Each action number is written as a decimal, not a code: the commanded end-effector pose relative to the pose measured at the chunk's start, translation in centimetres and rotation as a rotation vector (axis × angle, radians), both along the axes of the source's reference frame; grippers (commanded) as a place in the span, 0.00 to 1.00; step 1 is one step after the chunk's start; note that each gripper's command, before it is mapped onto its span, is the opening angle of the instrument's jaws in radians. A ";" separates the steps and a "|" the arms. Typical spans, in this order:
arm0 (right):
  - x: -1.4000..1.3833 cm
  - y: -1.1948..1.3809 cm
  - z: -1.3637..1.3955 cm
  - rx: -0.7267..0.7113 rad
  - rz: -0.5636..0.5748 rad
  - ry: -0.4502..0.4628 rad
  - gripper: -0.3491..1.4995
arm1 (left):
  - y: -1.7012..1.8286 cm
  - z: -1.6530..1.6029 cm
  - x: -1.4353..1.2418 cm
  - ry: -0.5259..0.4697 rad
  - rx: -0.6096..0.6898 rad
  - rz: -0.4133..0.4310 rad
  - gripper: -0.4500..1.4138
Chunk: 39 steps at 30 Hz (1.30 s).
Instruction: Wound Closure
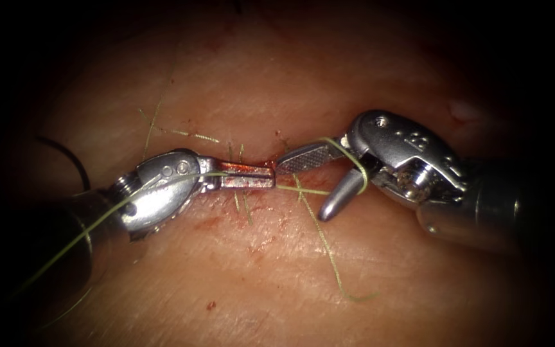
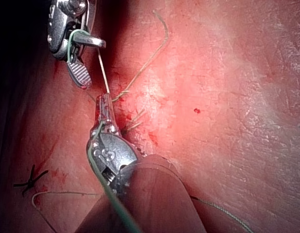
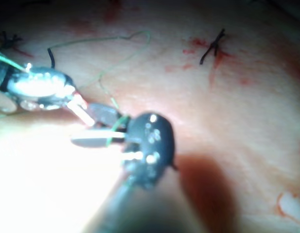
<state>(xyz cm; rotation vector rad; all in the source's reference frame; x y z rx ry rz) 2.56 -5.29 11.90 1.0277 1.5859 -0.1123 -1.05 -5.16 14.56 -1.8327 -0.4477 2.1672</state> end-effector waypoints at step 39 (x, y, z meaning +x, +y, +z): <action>0.00 -0.76 0.65 -0.532 -0.600 0.049 0.80 | 0.03 0.07 -0.17 0.000 0.004 0.021 0.00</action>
